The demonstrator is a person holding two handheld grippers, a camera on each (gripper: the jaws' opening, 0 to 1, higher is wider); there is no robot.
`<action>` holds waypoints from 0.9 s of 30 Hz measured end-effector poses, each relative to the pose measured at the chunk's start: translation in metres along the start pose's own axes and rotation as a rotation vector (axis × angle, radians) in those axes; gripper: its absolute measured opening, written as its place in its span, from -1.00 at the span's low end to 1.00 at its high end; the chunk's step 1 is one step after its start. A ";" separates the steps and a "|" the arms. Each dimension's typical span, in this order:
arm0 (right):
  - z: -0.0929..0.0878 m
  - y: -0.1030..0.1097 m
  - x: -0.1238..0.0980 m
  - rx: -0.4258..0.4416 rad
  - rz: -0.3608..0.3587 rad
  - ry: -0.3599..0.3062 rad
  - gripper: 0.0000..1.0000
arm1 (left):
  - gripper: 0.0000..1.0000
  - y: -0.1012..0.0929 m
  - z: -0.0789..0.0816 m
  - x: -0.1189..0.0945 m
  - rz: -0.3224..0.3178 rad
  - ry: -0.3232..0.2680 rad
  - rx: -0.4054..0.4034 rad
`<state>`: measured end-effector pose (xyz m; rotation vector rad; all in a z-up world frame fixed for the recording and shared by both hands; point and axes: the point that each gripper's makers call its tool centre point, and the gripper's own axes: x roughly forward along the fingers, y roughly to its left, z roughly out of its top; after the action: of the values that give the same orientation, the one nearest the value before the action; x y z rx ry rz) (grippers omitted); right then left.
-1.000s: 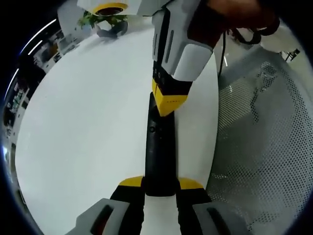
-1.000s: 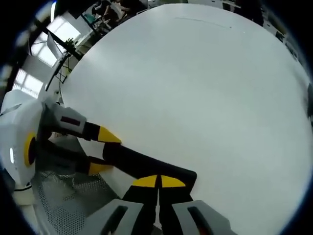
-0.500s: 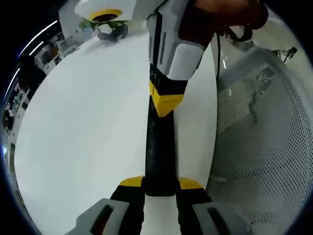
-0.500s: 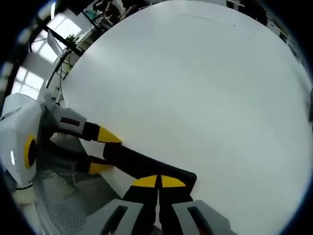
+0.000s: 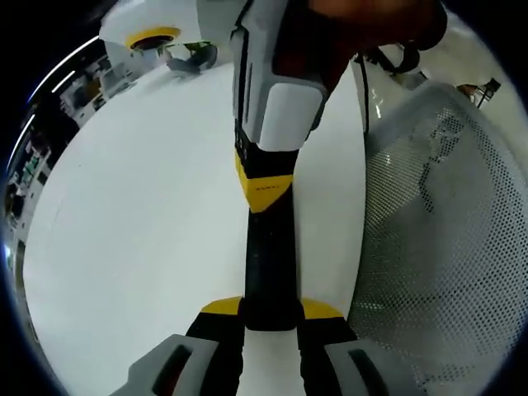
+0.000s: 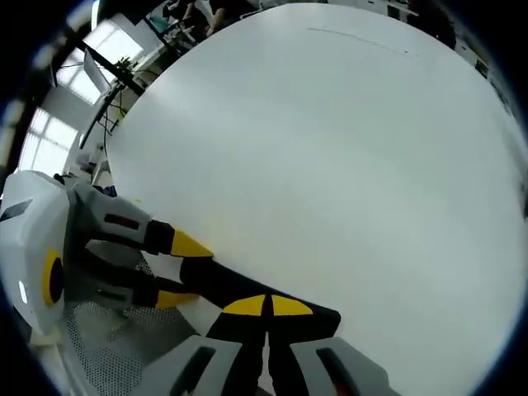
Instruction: Press the specified remote control buttons in sequence, fully releasing each button before pressing the next.
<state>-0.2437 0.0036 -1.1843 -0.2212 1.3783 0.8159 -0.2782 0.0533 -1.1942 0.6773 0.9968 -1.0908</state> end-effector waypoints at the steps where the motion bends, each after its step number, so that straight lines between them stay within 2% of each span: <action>1: 0.000 0.000 0.000 0.001 -0.001 -0.001 -1.00 | -0.53 0.000 0.000 0.000 0.002 -0.003 -0.002; 14: 0.002 -0.002 0.002 0.040 0.024 -0.042 -1.00 | -0.53 0.001 0.000 0.000 -0.003 0.005 0.002; 20: 0.004 0.000 0.001 0.028 0.016 -0.002 -1.00 | -0.53 0.001 0.000 0.001 -0.003 0.017 0.003; 23: 0.009 0.003 0.001 0.020 0.023 -0.021 -1.00 | -0.53 0.001 0.000 0.001 0.001 0.022 -0.001; 24: 0.009 0.009 0.003 0.017 0.052 -0.005 -1.00 | -0.53 0.001 0.000 0.000 0.002 0.021 -0.003; 27: 0.005 0.007 0.008 -0.014 0.031 0.024 -1.00 | -0.53 0.001 0.000 0.000 0.003 0.018 -0.007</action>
<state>-0.2447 0.0145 -1.1880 -0.2215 1.4020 0.8514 -0.2772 0.0532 -1.1945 0.6838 1.0140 -1.0797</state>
